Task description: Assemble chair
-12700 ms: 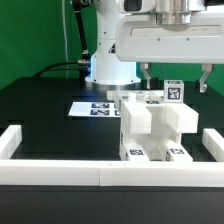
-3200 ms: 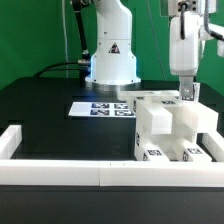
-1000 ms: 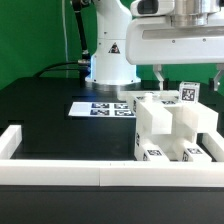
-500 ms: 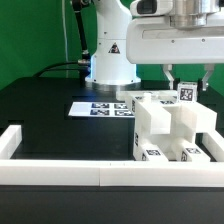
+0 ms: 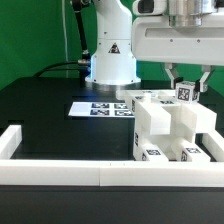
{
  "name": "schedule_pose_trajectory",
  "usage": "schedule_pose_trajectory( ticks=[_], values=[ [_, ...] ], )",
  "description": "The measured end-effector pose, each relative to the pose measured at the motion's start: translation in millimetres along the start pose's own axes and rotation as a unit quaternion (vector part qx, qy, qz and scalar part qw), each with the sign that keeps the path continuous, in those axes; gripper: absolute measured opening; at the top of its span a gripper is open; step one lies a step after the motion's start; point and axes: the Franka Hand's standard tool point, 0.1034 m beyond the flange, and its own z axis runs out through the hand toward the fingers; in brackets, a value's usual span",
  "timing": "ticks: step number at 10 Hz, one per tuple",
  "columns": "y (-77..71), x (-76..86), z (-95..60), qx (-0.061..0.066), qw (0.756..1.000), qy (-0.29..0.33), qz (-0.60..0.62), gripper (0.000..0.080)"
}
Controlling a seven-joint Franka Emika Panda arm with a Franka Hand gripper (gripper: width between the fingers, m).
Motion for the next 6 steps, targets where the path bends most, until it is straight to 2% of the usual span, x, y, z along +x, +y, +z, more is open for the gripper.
schedule_pose_trajectory(
  ticks=[6],
  values=[
    [-1.1, -0.3, -0.2, 0.001, 0.984, 0.001, 0.176, 0.0285]
  ],
)
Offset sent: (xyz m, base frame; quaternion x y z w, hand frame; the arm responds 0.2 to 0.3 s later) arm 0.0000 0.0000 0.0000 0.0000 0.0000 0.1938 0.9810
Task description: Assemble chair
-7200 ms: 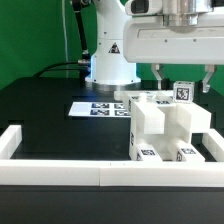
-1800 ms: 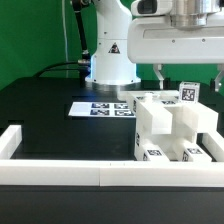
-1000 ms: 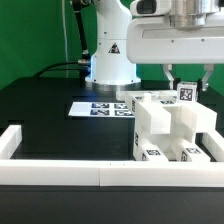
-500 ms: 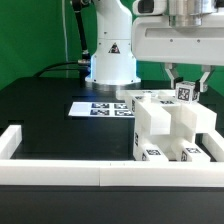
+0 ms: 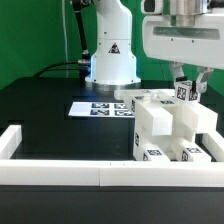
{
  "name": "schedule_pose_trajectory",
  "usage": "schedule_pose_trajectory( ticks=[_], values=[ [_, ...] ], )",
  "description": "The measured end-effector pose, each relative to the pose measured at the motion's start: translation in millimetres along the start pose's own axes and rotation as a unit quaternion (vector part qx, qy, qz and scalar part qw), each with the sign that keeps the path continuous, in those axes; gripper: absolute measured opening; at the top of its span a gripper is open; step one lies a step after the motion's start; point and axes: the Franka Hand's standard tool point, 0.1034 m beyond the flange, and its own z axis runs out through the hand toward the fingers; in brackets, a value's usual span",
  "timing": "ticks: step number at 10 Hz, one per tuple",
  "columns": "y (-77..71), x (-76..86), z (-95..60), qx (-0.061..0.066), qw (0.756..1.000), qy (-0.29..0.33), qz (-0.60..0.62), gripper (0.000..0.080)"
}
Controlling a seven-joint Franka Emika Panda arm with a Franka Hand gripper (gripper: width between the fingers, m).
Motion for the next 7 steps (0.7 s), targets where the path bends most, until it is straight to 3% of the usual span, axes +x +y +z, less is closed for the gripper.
schedule_pose_trajectory(
  ticks=[7],
  values=[
    [-2.7, -2.4, -0.4, 0.004, 0.982, 0.001, 0.189, 0.0285]
  ],
)
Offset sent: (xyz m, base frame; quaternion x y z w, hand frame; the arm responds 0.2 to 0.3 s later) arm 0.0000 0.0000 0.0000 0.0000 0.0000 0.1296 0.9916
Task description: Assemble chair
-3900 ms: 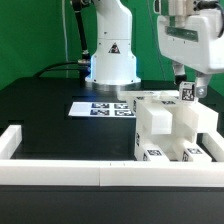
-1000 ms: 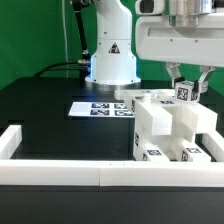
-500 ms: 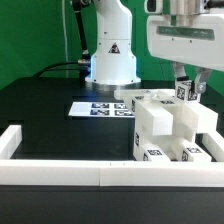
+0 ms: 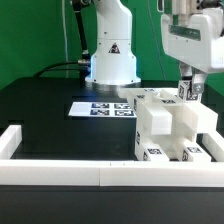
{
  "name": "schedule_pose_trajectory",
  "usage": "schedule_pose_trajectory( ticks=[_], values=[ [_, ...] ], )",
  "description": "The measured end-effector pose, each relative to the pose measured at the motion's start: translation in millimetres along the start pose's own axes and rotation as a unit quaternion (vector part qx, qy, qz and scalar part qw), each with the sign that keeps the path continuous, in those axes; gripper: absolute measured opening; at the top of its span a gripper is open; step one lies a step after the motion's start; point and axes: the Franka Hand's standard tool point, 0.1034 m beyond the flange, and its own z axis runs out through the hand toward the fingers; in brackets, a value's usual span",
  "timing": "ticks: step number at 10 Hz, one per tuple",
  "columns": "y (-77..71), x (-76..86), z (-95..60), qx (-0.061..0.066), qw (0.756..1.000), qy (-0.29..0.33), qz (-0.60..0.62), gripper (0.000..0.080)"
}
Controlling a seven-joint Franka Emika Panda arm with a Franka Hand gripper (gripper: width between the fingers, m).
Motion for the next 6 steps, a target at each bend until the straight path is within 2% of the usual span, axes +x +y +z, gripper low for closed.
schedule_pose_trajectory(
  ticks=[6],
  values=[
    [-4.4, -6.6, -1.4, 0.011, 0.984, -0.005, 0.180, 0.0285]
  ],
)
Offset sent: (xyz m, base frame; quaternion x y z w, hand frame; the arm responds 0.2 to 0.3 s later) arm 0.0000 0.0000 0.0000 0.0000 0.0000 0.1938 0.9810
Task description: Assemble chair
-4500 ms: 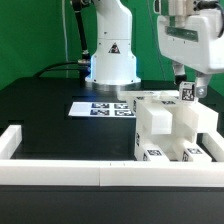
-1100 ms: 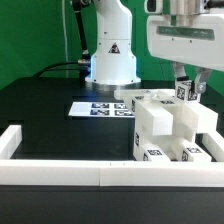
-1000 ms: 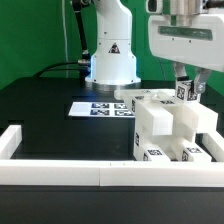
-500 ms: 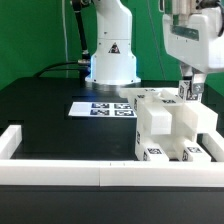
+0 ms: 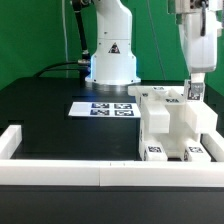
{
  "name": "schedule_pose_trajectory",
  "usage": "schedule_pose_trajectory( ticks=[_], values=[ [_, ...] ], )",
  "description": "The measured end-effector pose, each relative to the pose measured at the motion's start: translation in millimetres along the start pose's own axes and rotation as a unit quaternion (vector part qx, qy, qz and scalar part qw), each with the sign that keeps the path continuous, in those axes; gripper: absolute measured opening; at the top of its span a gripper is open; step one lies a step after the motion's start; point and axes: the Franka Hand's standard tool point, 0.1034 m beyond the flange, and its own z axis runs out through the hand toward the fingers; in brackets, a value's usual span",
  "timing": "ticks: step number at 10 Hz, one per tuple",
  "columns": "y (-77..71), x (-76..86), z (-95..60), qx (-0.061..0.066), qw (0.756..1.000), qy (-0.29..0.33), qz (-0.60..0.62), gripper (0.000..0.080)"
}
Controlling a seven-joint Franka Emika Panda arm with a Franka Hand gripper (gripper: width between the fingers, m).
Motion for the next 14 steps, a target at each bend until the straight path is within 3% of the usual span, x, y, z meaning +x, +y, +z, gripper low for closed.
schedule_pose_trajectory(
  ticks=[5, 6, 7, 9, 11, 14],
  values=[
    [1.2, -6.6, 0.1, 0.002, 0.998, -0.006, 0.069, 0.0287],
    [1.8, -7.3, 0.4, 0.002, 0.998, -0.006, 0.056, 0.0365],
    [1.9, -7.4, 0.5, 0.001, 0.999, -0.006, 0.054, 0.0365],
    [2.0, -7.4, 0.6, 0.002, 1.000, -0.006, 0.024, 0.0617],
    [3.5, -7.5, -0.3, -0.008, 0.999, -0.005, -0.039, 0.0640],
    [3.7, -8.7, -1.1, -0.010, 0.986, -0.007, -0.164, 0.0648]
  ],
)
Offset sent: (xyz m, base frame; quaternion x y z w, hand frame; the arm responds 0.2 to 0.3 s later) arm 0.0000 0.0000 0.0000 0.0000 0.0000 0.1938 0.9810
